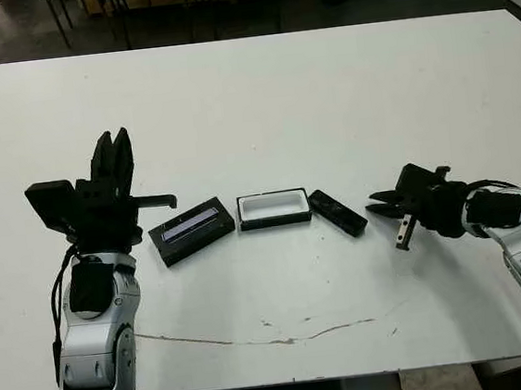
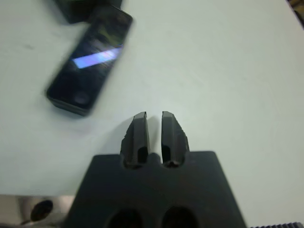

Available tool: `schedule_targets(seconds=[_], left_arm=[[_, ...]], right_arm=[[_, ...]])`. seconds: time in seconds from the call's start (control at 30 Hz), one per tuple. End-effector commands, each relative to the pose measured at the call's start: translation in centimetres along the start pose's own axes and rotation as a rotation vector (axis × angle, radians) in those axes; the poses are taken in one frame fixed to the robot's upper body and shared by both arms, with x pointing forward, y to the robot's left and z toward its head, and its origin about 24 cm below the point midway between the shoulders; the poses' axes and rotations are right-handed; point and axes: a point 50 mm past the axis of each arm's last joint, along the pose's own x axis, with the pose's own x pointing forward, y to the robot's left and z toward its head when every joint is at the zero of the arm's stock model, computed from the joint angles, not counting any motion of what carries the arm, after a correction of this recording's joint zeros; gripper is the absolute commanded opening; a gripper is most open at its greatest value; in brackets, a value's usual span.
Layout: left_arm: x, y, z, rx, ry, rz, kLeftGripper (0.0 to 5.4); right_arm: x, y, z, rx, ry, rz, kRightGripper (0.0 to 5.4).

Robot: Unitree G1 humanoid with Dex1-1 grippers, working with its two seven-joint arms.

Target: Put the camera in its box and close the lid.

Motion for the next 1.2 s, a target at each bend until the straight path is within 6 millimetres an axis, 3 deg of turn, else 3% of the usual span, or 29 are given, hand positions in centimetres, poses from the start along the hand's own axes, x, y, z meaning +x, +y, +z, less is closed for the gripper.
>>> schedule_targets(seconds=[0.03, 0.2, 0.4, 1.0, 1.2], left_arm=[[-0.2, 0.3, -0.4, 0.009, 0.029, 0.004, 0.03], [-0.2, 0.4, -0.4, 0.026, 0.03, 0.006, 0.03], [-0.1, 0.5, -0.4, 0.005, 0.036, 0.004, 0.03], [-0.2, 0.5, -0.4, 0.01, 0.034, 0.004, 0.03], [-0.2, 0.6, -0.5, 0.011, 0.036, 0.004, 0.0]], right_arm=[[-0.4, 0.3, -0.8, 0.107, -0.056, -0.073, 0.0], [-1.9, 0.4, 1.0, 0.235, -0.244, -0.122, 0.0], [-3.1, 1.1, 2.1, 0.332, -0.319, -0.08, 0.0], [-3.0, 4.2, 2.5, 0.306, -0.195, -0.157, 0.0], [-3.0, 4.9, 3.1, 0.349, -0.182, -0.118, 1.01]])
